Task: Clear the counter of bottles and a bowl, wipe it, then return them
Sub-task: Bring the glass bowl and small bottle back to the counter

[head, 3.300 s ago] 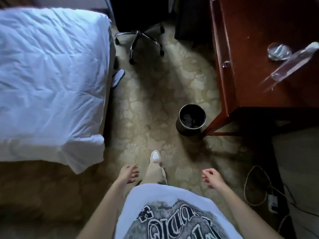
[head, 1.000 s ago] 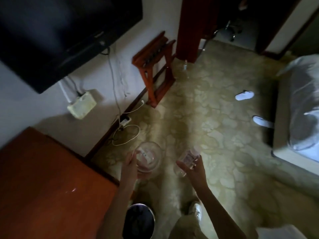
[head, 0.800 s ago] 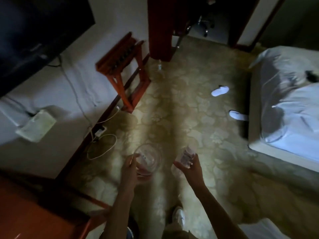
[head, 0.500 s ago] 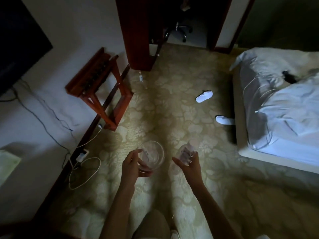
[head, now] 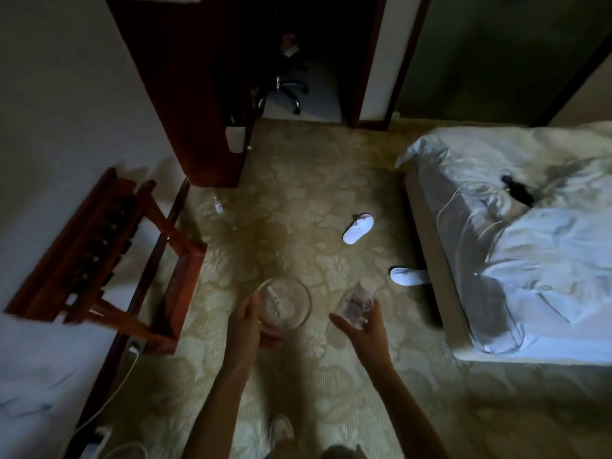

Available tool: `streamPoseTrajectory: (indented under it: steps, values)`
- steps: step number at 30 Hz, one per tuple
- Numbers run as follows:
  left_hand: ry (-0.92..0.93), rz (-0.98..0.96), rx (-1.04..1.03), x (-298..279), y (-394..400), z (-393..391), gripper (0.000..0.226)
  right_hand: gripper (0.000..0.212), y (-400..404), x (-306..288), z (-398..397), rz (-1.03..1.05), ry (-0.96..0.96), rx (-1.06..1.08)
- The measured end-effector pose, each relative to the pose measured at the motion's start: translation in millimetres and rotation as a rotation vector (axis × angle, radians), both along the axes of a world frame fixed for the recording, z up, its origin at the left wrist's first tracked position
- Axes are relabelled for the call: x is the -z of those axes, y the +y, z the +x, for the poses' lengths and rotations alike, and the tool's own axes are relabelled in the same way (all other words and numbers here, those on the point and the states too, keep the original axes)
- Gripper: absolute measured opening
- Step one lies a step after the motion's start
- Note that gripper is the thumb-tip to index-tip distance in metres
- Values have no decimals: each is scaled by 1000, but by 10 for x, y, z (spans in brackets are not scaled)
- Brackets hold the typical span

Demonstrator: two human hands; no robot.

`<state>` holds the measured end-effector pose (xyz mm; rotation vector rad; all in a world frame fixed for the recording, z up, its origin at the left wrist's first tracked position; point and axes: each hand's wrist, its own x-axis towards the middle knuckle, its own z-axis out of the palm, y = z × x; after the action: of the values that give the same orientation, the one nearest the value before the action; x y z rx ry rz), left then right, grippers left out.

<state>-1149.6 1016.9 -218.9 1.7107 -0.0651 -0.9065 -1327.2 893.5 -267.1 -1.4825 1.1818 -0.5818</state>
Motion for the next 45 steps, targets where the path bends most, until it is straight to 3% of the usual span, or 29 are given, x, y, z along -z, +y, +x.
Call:
streamPoseTrajectory:
  steps: [4,11,15,18,23,31,37,41,45]
  values:
    - [-15,-44,55,-155,-725,588,36,69,-652,-56,483,14,5,63]
    - [63,31,64,197,-2191,1478,35,68,-1865,432,1331,124,52,157]
    - [-13,99,66,305,-3174,2204,37,89,-3060,409,2171,73,-9,126]
    - [-95,96,65,141,-3746,2688,33,76,-3810,145,2773,36,-19,59]
    - [-74,-2,8,-197,-4734,3579,29,85,-4971,-101,3786,3,-47,14]
    - [-20,44,-5,243,-6397,5136,31,77,-6351,68,5182,11,4,-7]
    - [-36,34,60,-30,-7818,6389,28,83,-7820,-285,6278,-5,-20,54]
    - [-63,31,69,-350,-8609,7076,28,61,-8581,-635,6975,1,-71,42]
    - [-97,2,66,-542,-9279,7685,27,55,-9341,-679,7667,16,-107,-16]
